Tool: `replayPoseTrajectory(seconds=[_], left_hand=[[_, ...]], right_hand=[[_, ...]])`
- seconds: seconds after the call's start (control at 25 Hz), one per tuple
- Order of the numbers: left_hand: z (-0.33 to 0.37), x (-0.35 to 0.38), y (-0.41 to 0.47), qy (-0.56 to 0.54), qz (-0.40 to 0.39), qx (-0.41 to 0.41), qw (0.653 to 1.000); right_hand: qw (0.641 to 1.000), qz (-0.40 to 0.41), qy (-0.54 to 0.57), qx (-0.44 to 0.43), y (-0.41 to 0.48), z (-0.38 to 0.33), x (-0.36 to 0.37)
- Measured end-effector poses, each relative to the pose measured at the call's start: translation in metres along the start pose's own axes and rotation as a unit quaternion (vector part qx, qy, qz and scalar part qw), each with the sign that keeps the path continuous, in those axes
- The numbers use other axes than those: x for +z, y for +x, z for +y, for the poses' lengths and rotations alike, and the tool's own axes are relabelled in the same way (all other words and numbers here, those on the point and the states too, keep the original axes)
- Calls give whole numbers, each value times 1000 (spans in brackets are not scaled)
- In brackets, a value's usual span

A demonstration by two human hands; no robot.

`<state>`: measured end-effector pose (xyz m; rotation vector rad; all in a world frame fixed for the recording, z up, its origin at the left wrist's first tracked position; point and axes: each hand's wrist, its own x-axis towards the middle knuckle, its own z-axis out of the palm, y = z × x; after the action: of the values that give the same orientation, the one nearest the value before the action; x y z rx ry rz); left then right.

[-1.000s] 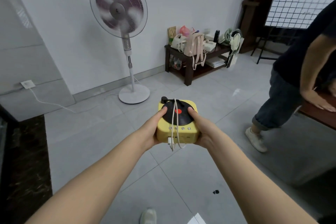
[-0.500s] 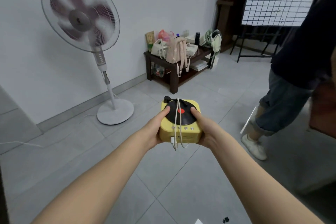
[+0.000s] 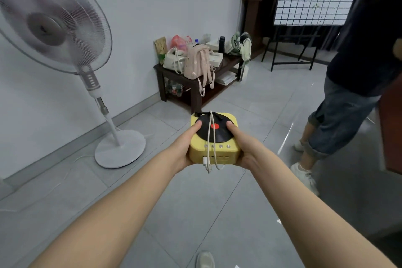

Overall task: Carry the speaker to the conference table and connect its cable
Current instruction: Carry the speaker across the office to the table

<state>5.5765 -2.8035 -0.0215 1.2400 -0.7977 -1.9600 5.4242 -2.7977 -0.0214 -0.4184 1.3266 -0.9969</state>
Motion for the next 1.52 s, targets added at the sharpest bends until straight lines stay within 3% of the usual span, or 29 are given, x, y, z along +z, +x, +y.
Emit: replayPoseTrajectory(seconds=[0.64,1.16,1.52], left_hand=[[163,24,246,12,-22,2,1000],[315,11,481,68,-118,-26,990],[373,40,600,88,-157,-54,982]], right_hand=[[999,38,21,-12,216,-182,21],[989,104,95,-49,399,-321,65],[981,138,118,-61,497,-397,51]])
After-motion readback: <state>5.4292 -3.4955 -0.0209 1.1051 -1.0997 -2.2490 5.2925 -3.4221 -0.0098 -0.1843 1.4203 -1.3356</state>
